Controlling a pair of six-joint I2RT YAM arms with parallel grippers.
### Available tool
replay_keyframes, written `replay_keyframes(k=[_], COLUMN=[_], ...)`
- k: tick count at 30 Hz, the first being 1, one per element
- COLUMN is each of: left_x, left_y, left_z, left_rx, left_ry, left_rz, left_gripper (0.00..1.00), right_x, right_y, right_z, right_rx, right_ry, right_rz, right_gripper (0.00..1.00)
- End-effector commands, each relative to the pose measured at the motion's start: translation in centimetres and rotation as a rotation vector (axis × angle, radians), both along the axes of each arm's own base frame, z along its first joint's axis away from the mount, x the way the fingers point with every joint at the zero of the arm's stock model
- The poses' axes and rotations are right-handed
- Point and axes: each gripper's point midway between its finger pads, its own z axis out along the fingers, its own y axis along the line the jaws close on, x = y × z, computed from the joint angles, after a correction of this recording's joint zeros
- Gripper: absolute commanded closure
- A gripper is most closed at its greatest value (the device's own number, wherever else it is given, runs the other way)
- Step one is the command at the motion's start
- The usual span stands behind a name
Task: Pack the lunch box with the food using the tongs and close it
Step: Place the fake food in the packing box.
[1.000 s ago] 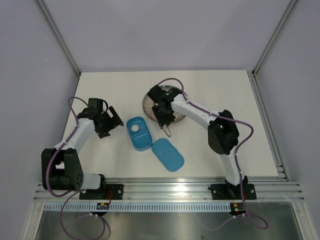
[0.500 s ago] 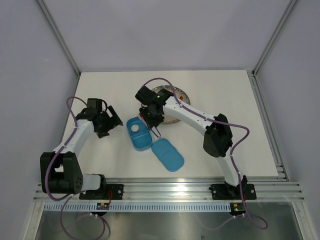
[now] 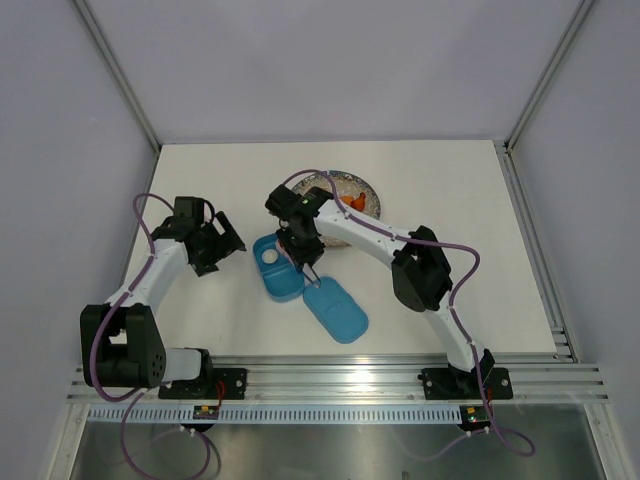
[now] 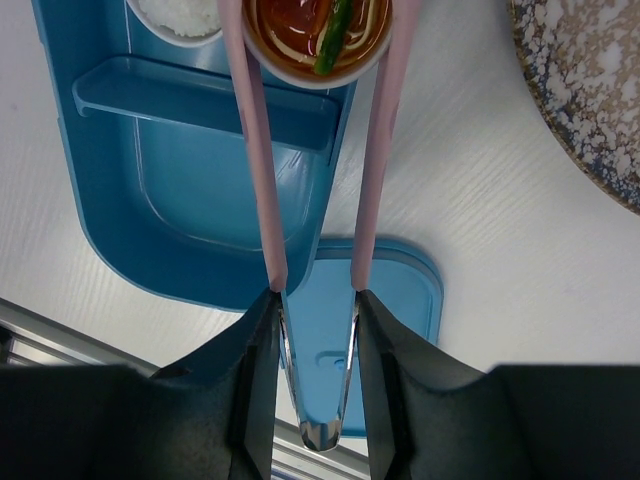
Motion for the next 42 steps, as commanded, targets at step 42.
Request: replay_keyframes(k=[42], left_x=[0.6], left_y=[-0.3], left_z=[0.3], left_rx=[-0.023], left_ry=[-0.030], left_rz=[-0.006], left_gripper=[0.09], right_x=[-1.1], right_y=[2.7], right_z=[1.7], right_rx=[0.000], right_ry=[-0.067], right_rz=[0.087], right_gripper=[0.78])
